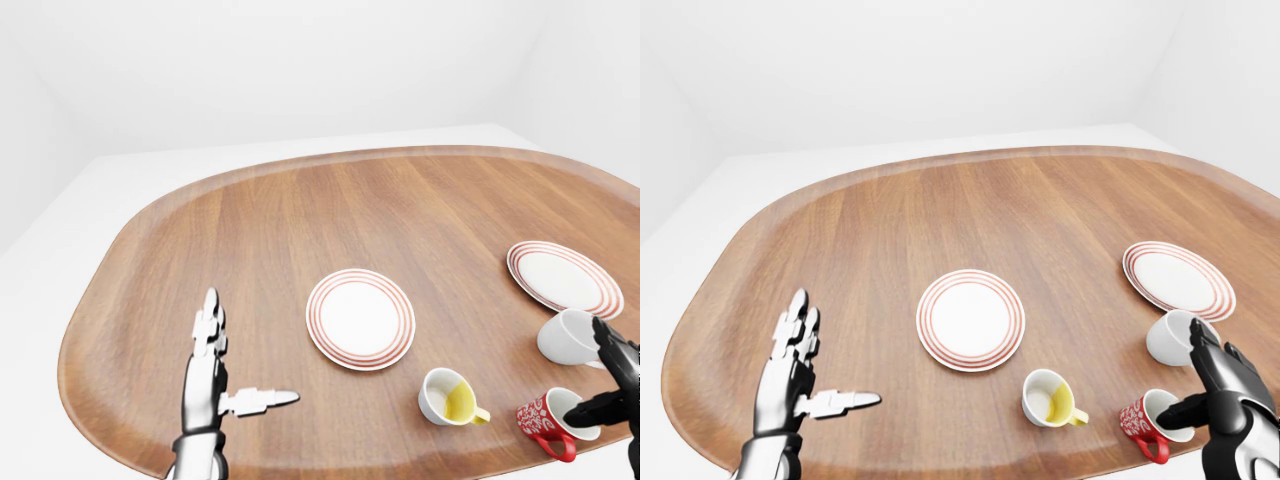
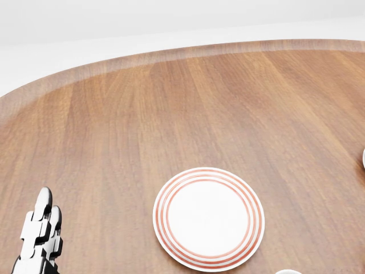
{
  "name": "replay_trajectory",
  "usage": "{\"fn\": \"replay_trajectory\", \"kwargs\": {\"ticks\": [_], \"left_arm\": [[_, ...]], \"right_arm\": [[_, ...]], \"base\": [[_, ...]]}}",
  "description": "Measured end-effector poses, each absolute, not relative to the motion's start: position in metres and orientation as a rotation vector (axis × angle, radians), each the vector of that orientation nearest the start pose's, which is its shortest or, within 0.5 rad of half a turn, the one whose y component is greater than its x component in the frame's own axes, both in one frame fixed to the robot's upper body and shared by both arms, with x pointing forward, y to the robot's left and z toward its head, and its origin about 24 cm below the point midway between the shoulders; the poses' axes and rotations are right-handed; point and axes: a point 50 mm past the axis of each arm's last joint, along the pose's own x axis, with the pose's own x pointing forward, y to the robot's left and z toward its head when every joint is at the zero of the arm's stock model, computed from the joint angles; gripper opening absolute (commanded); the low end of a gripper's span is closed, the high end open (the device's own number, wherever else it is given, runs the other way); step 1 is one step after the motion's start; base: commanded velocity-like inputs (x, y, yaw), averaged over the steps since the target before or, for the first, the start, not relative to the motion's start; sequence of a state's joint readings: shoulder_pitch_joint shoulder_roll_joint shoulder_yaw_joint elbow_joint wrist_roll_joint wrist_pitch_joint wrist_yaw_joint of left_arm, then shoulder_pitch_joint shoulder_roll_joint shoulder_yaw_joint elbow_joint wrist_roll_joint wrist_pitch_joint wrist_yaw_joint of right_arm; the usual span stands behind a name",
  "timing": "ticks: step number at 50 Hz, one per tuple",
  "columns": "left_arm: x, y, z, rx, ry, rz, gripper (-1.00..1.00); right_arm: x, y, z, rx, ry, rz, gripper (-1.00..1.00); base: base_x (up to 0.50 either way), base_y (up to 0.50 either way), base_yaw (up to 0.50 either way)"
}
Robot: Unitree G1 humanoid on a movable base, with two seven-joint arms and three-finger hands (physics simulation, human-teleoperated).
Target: Put the red mug on the left plate.
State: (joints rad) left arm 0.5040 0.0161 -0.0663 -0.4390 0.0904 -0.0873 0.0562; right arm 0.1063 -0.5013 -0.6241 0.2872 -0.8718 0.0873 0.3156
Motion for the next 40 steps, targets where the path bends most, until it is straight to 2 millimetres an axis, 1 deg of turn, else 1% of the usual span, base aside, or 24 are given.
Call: {"fn": "replay_trajectory", "kwargs": {"ticks": [16, 31, 40], "left_arm": [[0.154, 0.164, 0.052, 0.108, -0.025, 0.121, 1.0], [0.154, 0.165, 0.053, 0.107, -0.025, 0.122, 1.0], [0.155, 0.164, 0.055, 0.108, -0.035, 0.122, 1.0]], "right_arm": [[0.155, -0.386, 0.037, -1.008, 0.781, -0.257, 1.0], [0.151, -0.386, 0.03, -0.952, 0.799, -0.244, 1.0], [0.154, -0.388, 0.021, -0.926, 0.805, -0.236, 1.0]], "base": [[0.0, 0.0, 0.0], [0.0, 0.0, 0.0], [0.0, 0.0, 0.0]]}}
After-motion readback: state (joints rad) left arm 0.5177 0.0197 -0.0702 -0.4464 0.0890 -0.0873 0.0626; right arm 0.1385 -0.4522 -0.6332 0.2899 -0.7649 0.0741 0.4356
